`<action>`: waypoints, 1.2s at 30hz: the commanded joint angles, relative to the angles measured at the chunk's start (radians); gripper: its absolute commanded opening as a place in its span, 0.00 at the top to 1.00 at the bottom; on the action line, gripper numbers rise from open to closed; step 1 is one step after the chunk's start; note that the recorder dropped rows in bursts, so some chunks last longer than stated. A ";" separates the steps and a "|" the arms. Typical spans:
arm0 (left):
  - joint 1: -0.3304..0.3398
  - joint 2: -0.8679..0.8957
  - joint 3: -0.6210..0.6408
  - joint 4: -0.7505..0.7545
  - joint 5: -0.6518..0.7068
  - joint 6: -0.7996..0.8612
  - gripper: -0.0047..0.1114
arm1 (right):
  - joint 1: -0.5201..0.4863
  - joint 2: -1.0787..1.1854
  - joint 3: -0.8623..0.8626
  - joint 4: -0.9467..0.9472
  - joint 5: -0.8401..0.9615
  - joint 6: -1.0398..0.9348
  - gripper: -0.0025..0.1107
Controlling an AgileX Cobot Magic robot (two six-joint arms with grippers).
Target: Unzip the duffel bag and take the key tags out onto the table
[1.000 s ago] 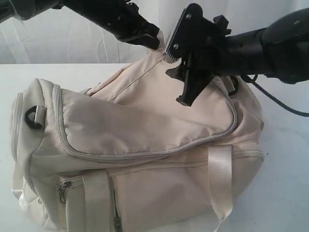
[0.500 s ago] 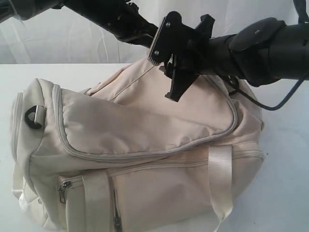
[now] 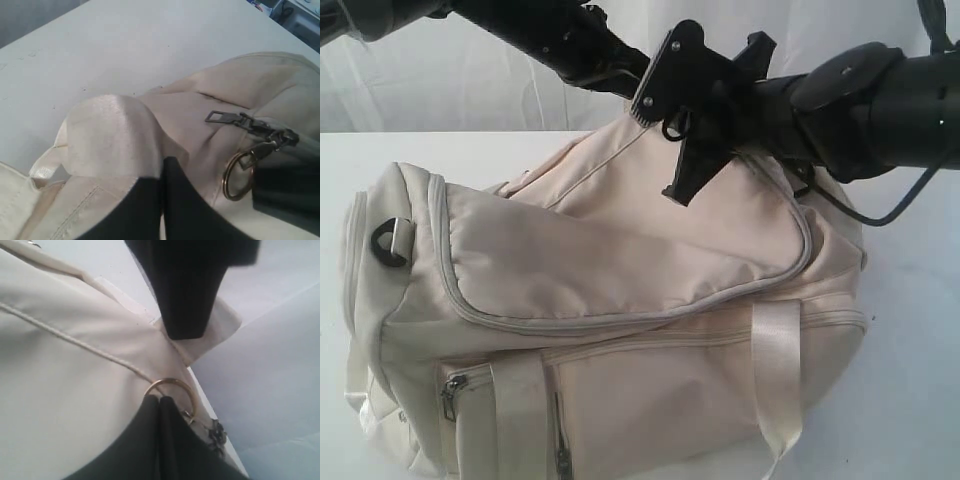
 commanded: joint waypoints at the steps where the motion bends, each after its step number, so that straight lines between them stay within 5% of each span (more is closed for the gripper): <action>1: -0.006 -0.047 -0.012 -0.075 0.006 0.001 0.96 | 0.000 -0.055 0.012 0.009 -0.025 0.044 0.98; 13: -0.006 -0.047 -0.012 -0.057 0.002 -0.009 0.96 | 0.000 -0.131 0.067 0.001 0.045 0.035 0.95; 21: -0.006 -0.047 -0.012 -0.057 0.002 -0.009 0.96 | 0.000 -0.039 0.058 0.001 0.056 -0.066 0.43; 27: -0.006 -0.047 -0.012 -0.057 0.009 -0.007 0.96 | 0.000 0.028 -0.004 0.017 0.018 -0.039 0.46; 36: -0.006 -0.047 -0.012 -0.057 0.009 -0.006 0.96 | 0.000 0.054 -0.029 0.027 -0.005 0.028 0.76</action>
